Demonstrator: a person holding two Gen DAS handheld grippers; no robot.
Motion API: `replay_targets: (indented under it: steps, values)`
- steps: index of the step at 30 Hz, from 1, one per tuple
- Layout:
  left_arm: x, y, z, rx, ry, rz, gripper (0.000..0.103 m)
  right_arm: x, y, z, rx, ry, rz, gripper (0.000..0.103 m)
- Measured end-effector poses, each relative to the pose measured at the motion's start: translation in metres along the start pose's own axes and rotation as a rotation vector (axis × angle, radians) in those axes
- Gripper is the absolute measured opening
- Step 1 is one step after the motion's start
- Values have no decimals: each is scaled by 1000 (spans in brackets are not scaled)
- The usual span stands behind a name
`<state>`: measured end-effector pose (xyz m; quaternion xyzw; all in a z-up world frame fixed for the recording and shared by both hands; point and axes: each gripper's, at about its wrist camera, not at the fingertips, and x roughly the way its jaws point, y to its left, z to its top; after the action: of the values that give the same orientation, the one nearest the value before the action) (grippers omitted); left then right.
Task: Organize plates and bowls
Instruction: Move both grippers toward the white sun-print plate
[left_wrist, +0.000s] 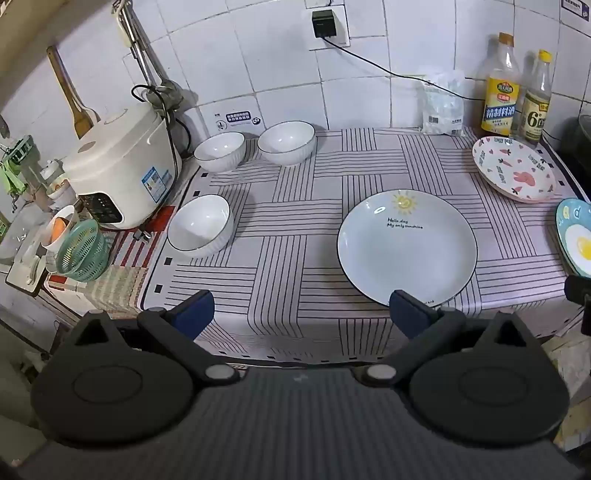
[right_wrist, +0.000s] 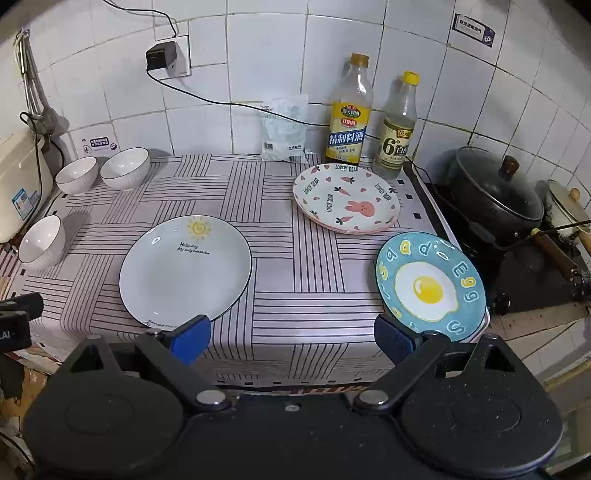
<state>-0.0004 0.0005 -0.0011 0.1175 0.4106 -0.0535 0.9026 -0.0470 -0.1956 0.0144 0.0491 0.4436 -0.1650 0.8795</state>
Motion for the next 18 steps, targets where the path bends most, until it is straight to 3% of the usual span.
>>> replay_targets:
  steps: [5,18]
  values:
    - [11,-6,-3,12,40,-9,102,-2,-3,-1,7,-10,-6,97]
    - [8,-11,-4,24,33,-18,102,-2,-9,-7,24,-21,9,97]
